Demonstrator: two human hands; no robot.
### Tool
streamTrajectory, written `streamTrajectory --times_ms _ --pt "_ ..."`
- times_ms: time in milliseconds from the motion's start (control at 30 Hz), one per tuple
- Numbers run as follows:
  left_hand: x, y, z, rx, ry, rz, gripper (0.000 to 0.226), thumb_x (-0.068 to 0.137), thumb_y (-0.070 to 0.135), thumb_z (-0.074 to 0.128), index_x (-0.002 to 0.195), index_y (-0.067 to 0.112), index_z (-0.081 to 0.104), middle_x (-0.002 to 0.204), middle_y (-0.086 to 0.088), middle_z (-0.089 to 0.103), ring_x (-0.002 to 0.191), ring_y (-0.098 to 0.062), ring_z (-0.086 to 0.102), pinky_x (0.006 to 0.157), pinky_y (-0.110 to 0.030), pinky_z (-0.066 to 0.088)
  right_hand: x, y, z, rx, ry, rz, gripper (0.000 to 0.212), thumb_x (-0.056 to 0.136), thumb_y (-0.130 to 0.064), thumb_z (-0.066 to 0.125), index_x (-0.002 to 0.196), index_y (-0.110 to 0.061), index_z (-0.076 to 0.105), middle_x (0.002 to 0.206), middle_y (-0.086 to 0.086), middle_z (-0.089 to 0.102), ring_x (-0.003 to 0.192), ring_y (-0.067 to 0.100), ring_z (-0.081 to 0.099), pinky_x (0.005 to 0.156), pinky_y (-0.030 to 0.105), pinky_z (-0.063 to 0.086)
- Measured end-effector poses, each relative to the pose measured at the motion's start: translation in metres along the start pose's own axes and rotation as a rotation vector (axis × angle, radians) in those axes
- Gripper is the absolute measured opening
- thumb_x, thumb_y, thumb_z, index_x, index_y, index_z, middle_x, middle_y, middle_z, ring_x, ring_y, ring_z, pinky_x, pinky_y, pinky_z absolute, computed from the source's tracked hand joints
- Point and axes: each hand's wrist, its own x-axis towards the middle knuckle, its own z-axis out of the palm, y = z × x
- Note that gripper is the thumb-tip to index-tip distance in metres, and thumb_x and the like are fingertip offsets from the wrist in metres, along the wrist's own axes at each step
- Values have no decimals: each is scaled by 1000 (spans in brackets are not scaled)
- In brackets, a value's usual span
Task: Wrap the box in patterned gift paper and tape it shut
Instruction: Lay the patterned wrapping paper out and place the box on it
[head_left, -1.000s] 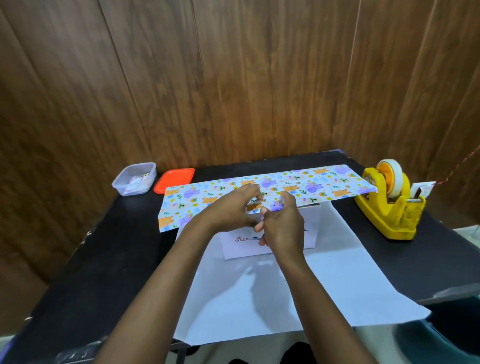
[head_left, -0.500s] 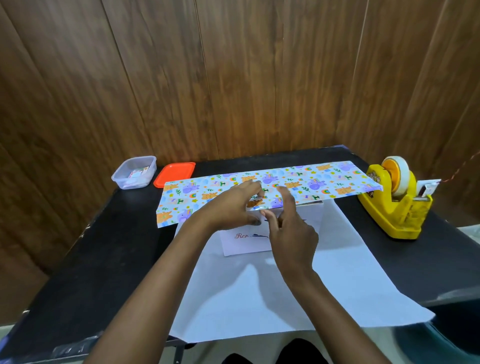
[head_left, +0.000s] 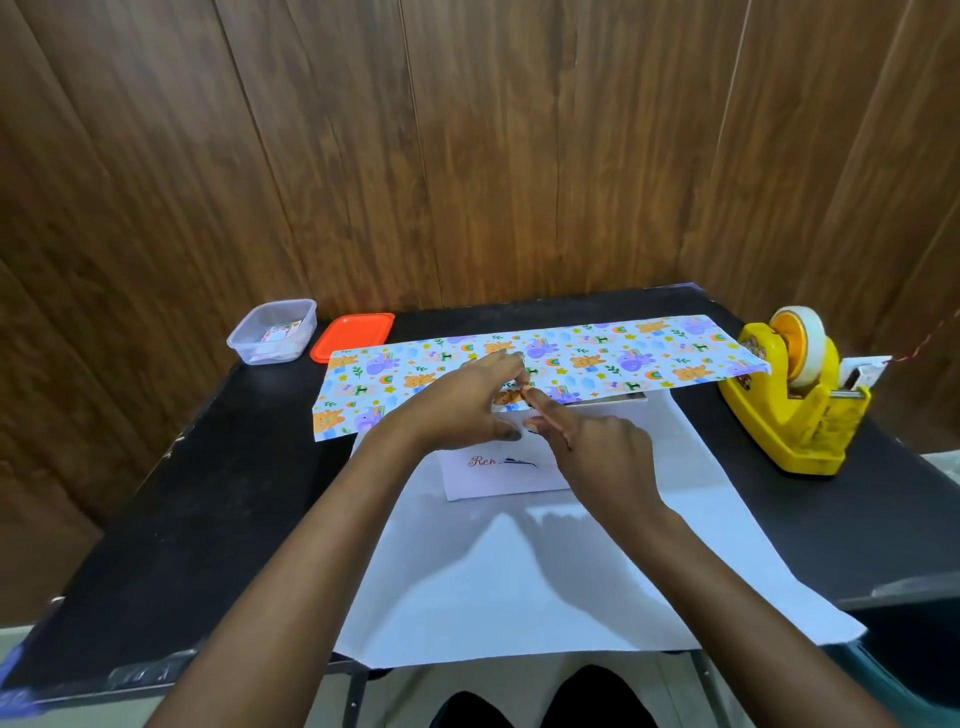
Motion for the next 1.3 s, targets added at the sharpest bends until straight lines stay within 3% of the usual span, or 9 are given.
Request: streamTrajectory --times_ms 167,333,433,500,633,733,867,1000,1300 --pt "0 -2 1 7 -4 8 52 84 20 69 129 14 44 142 -1 39 126 -21 40 96 -36 41 -4 7 2 136 -126 50 38 84 -45 45 111 -34 69 40 -2 53 31 16 42 41 16 21" --pt "2 -5 0 4 -23 -13 54 83 23 69 131 20 44 144 2 35 127 -19 39 98 -34 40 -8 8 -14 701 -523 435 49 90 -25 61 132 -46 47 50 -5 55 53 7 48 57 27 43" --pt "11 2 -1 36 -74 10 62 85 31 66 140 28 37 151 7 24 136 -16 29 105 -30 32 -6 14 -31 921 -472 612 47 87 -18 64 127 -41 53 46 4 55 42 7 45 42 17 36" --pt "19 13 5 122 -128 24 62 89 39 60 143 38 29 156 10 15 144 -16 11 113 -46 21 -3 21 -38 959 -434 696 41 89 -16 62 121 -40 55 46 7 56 35 8 41 33 18 32" --pt "30 23 11 246 -142 -3 56 96 33 48 144 43 23 157 13 9 145 -14 8 111 -55 20 4 56 -58 832 -178 779 18 90 -10 58 102 -21 65 50 4 57 35 7 42 43 19 34" --pt "29 22 11 275 -133 9 53 98 30 46 144 43 24 157 12 11 144 -14 11 109 -53 24 4 99 -72 485 34 858 11 90 -14 55 92 -13 66 75 3 60 73 20 57 66 32 40" --pt "29 21 16 253 -117 -5 51 98 29 45 143 45 25 156 14 11 144 -13 9 110 -54 20 -8 156 -82 -26 -124 1001 36 93 -29 51 119 -4 56 127 19 48 122 35 35 97 46 33" --pt "31 19 16 238 -120 -11 51 98 29 46 142 46 26 156 15 11 143 -13 14 110 -54 19 -20 196 -75 110 -341 1211 51 94 -48 45 112 -3 61 127 18 53 122 37 40 99 49 35" --pt "33 18 19 218 -106 -18 52 97 31 47 141 48 26 156 16 12 143 -11 13 111 -56 17 1 203 -86 475 -302 1286 42 90 -32 61 116 1 62 127 16 56 121 31 48 89 36 40"
